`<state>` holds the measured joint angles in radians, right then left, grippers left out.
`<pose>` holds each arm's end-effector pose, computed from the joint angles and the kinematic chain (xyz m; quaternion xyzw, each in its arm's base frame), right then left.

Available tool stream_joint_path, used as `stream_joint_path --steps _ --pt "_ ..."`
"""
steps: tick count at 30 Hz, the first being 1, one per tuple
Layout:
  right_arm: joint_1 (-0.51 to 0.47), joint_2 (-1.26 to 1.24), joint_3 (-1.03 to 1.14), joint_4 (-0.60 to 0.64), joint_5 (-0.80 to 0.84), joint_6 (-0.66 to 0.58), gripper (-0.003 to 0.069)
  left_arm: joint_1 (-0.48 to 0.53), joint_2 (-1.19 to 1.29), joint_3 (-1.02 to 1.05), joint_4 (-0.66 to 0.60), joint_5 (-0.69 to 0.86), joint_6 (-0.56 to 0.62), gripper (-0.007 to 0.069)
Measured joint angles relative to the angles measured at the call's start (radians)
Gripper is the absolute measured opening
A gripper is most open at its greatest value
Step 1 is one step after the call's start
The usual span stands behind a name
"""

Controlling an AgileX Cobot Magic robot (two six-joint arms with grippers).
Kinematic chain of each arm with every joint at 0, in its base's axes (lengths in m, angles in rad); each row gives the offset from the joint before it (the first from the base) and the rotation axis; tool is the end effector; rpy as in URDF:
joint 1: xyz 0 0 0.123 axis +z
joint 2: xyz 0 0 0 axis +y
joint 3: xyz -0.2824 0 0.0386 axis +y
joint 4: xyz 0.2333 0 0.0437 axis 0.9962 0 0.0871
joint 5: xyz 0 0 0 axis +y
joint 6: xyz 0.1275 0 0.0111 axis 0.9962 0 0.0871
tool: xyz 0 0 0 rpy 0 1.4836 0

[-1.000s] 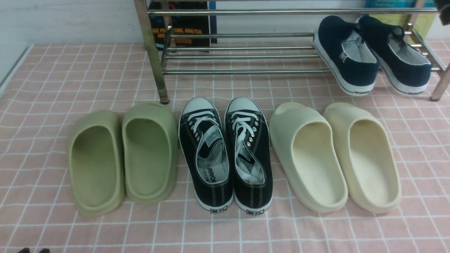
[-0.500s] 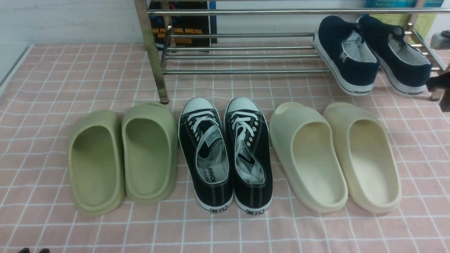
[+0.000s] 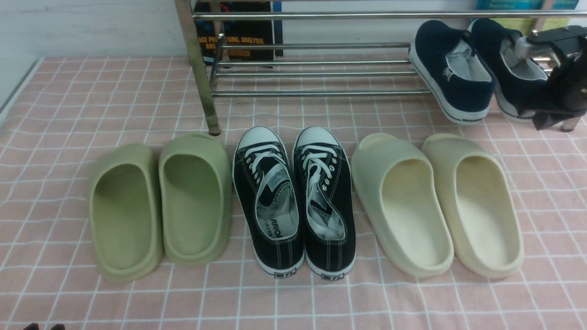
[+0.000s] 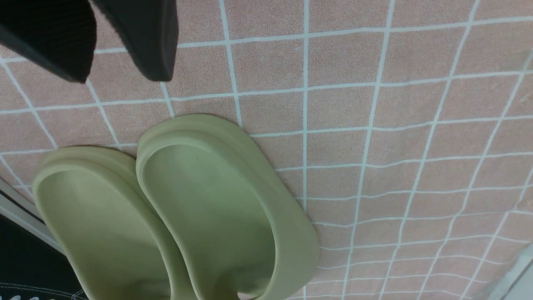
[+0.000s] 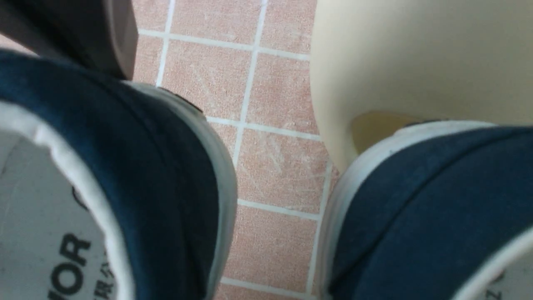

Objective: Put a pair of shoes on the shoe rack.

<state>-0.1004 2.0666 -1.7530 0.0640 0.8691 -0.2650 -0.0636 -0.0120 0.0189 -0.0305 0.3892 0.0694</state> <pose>0.4606 -0.0401 0.2090 -0.0656 0.9693 -0.0146 0.2366 0.0724 -0.0061 0.1614 0.0457 0.8061 -0.0113 0.5899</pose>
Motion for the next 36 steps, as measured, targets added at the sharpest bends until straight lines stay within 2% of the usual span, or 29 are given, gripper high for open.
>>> stream_joint_path --steps 6,12,23,26,29,30,33,34,35,36 --pt "0.0 -0.06 0.0 -0.072 0.038 -0.007 -0.0008 0.0 0.0 0.0 0.0 0.0 0.0 0.0239" --pt "0.0 -0.206 0.0 -0.081 0.07 -0.007 -0.0003 0.0 0.0 0.0 0.0 0.0 0.0 0.0239" --pt "0.0 -0.691 0.029 -0.021 0.081 0.012 -0.0003 0.0 0.0 0.0 0.0 0.0 0.0 0.0239" --pt "0.0 -0.849 0.139 -0.005 0.007 0.04 -0.0002 0.0 0.0 0.0 0.0 0.0 0.0 0.0239" --pt "0.0 -1.046 0.359 -0.015 -0.178 0.043 -0.0001 0.0 0.0 0.0 0.0 0.0 0.0 0.0239" --pt "0.0 -1.059 0.359 -0.015 -0.192 0.043 -0.0001 0.0 0.0 0.0 0.0 0.0 0.0 0.0239" --pt "0.0 -1.287 0.639 -0.038 -0.458 0.059 0.0 0.0 0.0 0.0 0.0 0.0 0.0 0.0239" --pt "0.0 -1.287 0.654 -0.039 -0.473 0.062 0.0 0.0 0.0 0.0 0.0 0.0 0.0 0.0239" --pt "0.0 -1.409 0.792 -0.04 -0.59 0.084 0.0001 0.0 0.0 0.0 0.0 0.0 0.0 0.0239" --pt "0.0 -1.459 0.852 -0.04 -0.641 0.097 0.0002 0.0 0.0 0.0 0.0 0.0 0.0 0.0239"
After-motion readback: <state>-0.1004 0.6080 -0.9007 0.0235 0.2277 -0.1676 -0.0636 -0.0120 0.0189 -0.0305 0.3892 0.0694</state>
